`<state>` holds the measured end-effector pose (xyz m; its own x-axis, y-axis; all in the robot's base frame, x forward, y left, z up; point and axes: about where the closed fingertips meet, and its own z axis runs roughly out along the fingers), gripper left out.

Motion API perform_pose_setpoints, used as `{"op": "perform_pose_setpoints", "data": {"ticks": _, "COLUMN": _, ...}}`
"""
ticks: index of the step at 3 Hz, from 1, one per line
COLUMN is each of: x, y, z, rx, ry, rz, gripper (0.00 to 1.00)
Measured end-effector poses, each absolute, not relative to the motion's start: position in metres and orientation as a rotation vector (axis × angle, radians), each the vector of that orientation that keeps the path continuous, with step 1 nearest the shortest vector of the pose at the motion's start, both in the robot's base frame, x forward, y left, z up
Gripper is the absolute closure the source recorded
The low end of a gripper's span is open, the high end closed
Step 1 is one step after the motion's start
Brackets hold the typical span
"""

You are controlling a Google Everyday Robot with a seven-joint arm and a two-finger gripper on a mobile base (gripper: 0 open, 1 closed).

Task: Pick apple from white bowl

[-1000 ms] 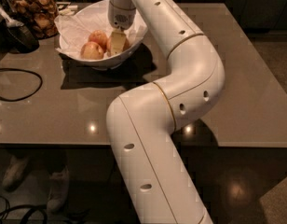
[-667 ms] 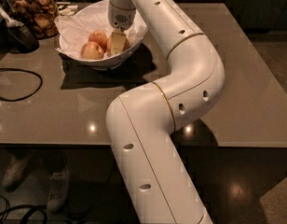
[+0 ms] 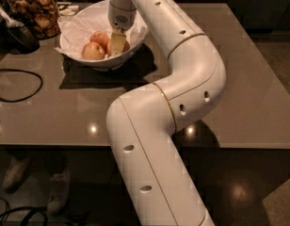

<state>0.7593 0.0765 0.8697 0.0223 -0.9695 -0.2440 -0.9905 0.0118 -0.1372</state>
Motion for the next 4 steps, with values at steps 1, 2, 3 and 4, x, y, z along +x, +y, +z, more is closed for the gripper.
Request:
{"op": "perform_pose_setpoints", "data": {"ticks": 1, "x": 0.759, "y": 0.076, "z": 0.87, "rx": -2.032, "ry": 2.021, "rz": 0.111, "gripper": 0.94}}
{"op": "perform_pose_setpoints", "data": {"ticks": 2, "x": 0.769, "y": 0.083, "z": 0.87, "rx": -2.006, "ry": 1.998, "rz": 0.098, "gripper": 1.0}}
{"op": "perform_pose_setpoints", "data": {"ticks": 3, "x": 0.766, "y": 0.084, "z": 0.897, "rx": -1.971, "ry": 1.939, "rz": 0.106, "gripper": 1.0}}
{"op": "perform_pose_setpoints", "data": {"ticks": 4, "x": 0.759, "y": 0.084, "z": 0.918, "rx": -1.954, "ry": 1.893, "rz": 0.127, "gripper": 1.0}}
